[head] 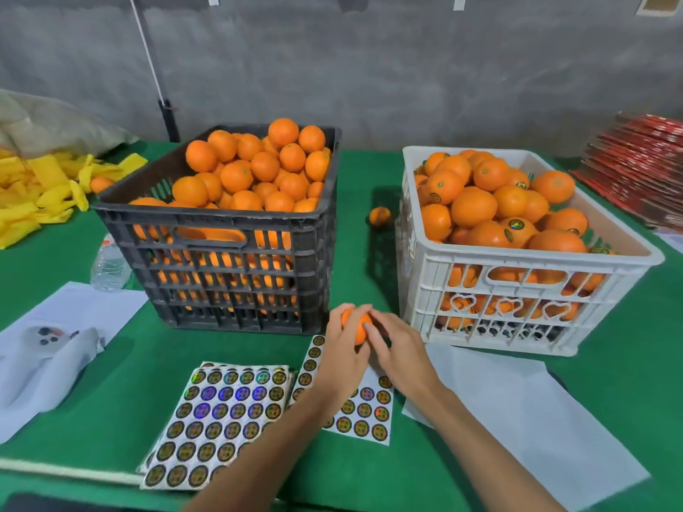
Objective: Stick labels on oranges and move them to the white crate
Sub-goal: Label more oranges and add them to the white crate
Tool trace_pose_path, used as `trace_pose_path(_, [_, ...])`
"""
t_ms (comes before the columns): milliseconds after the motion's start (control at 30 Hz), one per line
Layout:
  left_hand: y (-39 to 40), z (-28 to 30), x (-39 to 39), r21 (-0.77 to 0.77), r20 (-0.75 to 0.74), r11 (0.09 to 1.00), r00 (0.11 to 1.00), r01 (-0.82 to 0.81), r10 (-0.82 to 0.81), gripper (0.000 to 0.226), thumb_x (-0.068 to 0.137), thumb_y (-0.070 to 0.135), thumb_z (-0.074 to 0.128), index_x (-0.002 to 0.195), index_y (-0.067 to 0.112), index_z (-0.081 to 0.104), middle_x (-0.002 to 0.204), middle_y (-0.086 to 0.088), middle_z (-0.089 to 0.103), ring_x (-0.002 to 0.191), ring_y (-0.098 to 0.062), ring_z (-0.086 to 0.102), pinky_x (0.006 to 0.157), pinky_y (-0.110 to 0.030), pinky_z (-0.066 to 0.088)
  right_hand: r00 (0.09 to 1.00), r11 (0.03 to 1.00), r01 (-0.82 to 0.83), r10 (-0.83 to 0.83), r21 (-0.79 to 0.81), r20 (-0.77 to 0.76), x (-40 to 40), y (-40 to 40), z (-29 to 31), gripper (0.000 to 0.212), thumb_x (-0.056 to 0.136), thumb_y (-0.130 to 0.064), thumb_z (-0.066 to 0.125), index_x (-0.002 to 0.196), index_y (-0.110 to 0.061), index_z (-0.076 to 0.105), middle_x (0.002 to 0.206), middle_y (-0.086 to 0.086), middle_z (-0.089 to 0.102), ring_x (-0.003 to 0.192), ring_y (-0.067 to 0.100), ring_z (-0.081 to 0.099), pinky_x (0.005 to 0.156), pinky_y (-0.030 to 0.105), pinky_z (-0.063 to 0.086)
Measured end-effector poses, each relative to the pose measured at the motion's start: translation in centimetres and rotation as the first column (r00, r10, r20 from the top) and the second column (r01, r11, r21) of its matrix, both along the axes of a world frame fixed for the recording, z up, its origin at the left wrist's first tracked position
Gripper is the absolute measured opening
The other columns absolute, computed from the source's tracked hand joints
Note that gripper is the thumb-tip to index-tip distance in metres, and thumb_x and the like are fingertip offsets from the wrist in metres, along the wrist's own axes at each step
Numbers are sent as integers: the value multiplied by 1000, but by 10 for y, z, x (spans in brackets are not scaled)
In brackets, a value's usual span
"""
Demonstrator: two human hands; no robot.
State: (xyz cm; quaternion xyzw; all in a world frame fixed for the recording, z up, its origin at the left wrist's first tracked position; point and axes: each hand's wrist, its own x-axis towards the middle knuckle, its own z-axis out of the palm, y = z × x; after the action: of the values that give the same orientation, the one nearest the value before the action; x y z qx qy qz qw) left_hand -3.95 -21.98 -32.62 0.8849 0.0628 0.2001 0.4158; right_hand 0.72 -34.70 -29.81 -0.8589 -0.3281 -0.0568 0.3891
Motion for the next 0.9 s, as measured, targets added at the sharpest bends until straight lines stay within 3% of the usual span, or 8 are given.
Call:
trace_pose_path(133, [-6,-9,12,91,-89,995,995,-34,42,51,100,4,52,147,25,45,154,-1,18,140,-21,26,115,-27,27,999,997,-31,32,-64,4,10,-16,-9,28,103,-17,56,128,-12,68,124,0,68,110,11,60,102,34,48])
trace_pose_path(267, [-17,-7,25,113,-122,987,985,-111,125,62,97,-3,49,148,30,37,158,-2,4,142,-24,16,108,-37,37,996,988,14,-27,-151,-84,14,-33,-20,37,102,-37,58,127,-13,70,141,-4,57,128,10,52,115,28,37])
trace_pose_path(400, [-20,-8,29,245,-152,945,954,-217,258,67,97,-2,56,150,29,31,162,-6,-3,147,-28,10,107,-44,43,997,965,8,-26,-263,-66,12,-41,-31,49,97,-50,61,128,-13,70,148,-5,52,135,10,46,111,16,27])
trace_pose_path(500, [-18,-8,32,302,-141,906,926,-296,350,66,95,0,60,149,25,32,162,-14,0,144,-32,14,108,-42,43,1000,953,-6,-2,-302,-28,11,-46,-36,57,94,-56,63,134,-16,66,148,-9,50,136,7,42,113,20,29])
trace_pose_path(600, [-17,-12,34,338,-122,887,920,-315,373,73,88,-5,65,148,22,34,162,-16,3,142,-33,15,107,-42,45,999,951,6,9,-308,48,9,-44,-35,51,95,-51,64,128,-13,71,136,-5,58,127,12,48,108,22,36])
trace_pose_path(733, [-17,-14,34,335,-106,880,914,-338,392,78,82,-8,70,146,22,37,161,-16,7,139,-32,18,103,-43,47,965,943,29,60,-331,257,4,-43,-29,28,91,-37,75,103,-13,81,94,-2,62,86,20,57,74,27,45])
trace_pose_path(800, [-17,-15,34,332,-95,879,915,-343,393,76,83,-6,70,145,23,37,161,-15,8,140,-31,18,102,-44,48,949,944,48,59,-326,310,0,-42,-29,20,89,-34,78,97,-16,82,84,-2,59,78,20,55,68,28,43])
trace_pose_path(900, [-15,-17,33,294,-85,894,922,-339,378,68,89,-1,69,144,24,39,161,-13,9,143,-31,17,101,-44,50,986,976,97,-67,-194,156,-2,-38,-31,16,91,-33,76,97,-20,82,80,-3,57,78,17,53,71,31,44])
